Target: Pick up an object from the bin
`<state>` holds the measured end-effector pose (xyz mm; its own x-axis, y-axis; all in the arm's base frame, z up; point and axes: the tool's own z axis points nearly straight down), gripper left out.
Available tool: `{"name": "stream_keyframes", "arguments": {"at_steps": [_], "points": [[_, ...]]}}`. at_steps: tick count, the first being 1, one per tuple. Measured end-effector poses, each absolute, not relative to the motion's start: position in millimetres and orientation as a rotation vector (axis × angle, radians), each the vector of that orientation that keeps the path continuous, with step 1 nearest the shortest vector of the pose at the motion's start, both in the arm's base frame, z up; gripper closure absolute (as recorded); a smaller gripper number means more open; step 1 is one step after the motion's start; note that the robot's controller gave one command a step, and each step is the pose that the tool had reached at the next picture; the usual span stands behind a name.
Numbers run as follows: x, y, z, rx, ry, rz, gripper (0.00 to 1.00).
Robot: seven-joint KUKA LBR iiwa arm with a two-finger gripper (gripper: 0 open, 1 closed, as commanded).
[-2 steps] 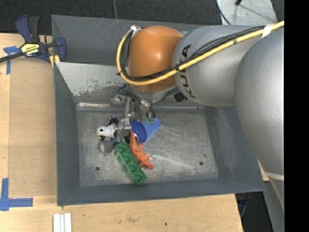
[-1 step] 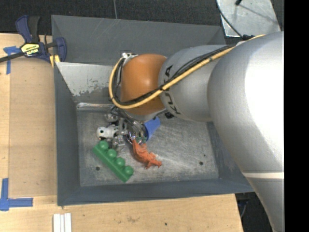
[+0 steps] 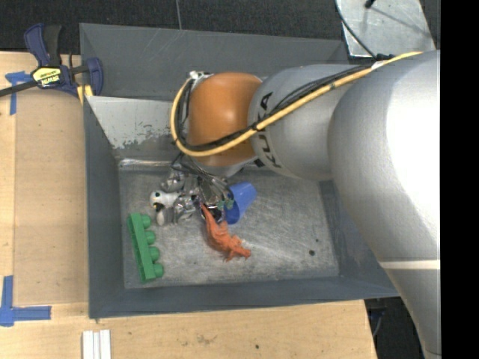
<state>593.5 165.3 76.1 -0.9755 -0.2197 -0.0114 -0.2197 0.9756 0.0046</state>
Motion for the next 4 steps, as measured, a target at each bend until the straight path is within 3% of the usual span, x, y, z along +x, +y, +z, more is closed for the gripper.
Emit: {"name": "stream_keyframes", "arguments": {"at_steps": [2, 4], "points": [[591.8, 165, 80, -0.347, 3.116, 0.007, 1.00], [591.7, 164, 120, -0.345, 3.120, 0.001, 1.00]]}}
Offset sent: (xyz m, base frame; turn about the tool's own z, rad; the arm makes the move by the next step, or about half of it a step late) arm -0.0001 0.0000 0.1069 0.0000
